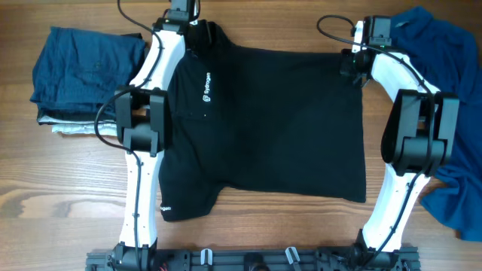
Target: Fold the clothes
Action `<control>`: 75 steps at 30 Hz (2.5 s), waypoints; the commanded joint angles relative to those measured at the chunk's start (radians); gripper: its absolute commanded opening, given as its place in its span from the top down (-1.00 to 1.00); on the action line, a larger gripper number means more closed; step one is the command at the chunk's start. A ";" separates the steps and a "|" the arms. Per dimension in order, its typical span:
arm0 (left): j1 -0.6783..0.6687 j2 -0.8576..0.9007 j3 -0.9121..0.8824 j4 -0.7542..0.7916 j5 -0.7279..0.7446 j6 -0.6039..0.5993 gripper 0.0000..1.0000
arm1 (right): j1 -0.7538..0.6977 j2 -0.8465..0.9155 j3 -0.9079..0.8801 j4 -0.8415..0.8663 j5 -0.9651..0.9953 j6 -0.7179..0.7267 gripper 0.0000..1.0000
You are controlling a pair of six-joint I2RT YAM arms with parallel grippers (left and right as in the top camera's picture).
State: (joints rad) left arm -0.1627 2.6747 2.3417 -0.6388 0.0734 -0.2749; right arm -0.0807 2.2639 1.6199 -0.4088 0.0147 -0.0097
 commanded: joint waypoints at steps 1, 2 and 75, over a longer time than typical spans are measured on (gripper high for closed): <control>0.031 0.066 -0.016 -0.007 -0.040 0.009 0.92 | -0.018 0.036 -0.004 0.010 0.058 -0.013 0.91; 0.030 0.066 -0.016 -0.006 -0.040 0.009 0.92 | -0.018 0.036 -0.004 0.012 0.051 -0.012 0.91; -0.154 -1.016 -0.846 -0.598 -0.205 -0.291 0.57 | -0.020 -0.975 -1.005 -0.594 -0.162 0.911 0.02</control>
State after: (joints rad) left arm -0.3611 1.6569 1.5124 -1.2438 -0.1303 -0.5591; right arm -0.0952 1.2991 0.6464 -1.0405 -0.1230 0.8433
